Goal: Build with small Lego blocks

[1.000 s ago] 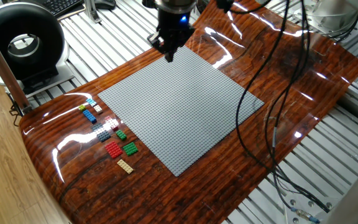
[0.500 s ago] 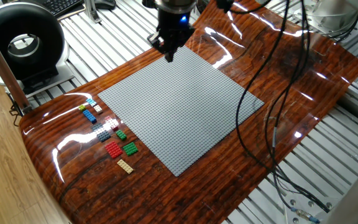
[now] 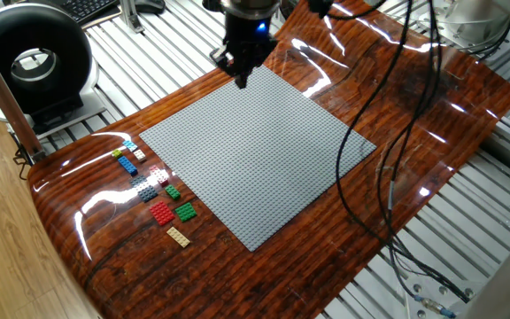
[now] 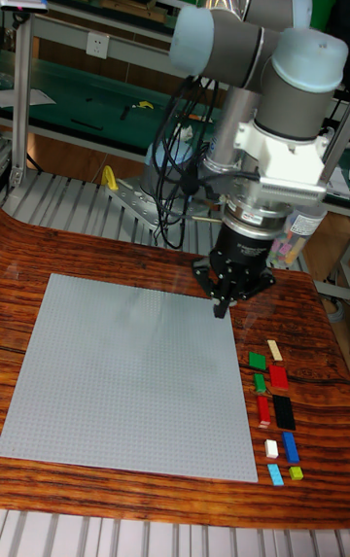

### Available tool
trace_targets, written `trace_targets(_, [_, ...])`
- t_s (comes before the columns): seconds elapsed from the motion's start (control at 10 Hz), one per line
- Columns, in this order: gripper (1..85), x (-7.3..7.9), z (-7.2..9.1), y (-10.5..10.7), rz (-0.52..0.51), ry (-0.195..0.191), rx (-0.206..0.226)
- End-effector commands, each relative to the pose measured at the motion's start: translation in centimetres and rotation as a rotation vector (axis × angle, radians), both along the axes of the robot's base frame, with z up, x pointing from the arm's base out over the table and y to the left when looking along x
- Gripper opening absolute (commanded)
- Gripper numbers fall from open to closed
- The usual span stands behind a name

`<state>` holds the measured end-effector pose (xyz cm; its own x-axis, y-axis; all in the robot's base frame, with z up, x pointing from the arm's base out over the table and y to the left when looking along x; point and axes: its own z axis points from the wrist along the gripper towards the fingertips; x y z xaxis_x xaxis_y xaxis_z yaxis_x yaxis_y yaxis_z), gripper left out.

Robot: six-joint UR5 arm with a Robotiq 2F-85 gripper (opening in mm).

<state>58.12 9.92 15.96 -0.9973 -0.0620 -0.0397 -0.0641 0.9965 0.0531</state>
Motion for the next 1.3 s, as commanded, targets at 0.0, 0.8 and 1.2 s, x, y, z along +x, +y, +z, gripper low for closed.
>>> trace_targets(0.0, [60.0,0.9,-1.3,4.0,0.02,0.016,0.081])
trace_targets(0.8, [59.3,0.9,-1.3,3.4,0.028,0.025,0.048])
trace_targets(1.2, [59.3,3.7,-3.3,6.6,-0.027,-0.022,0.08])
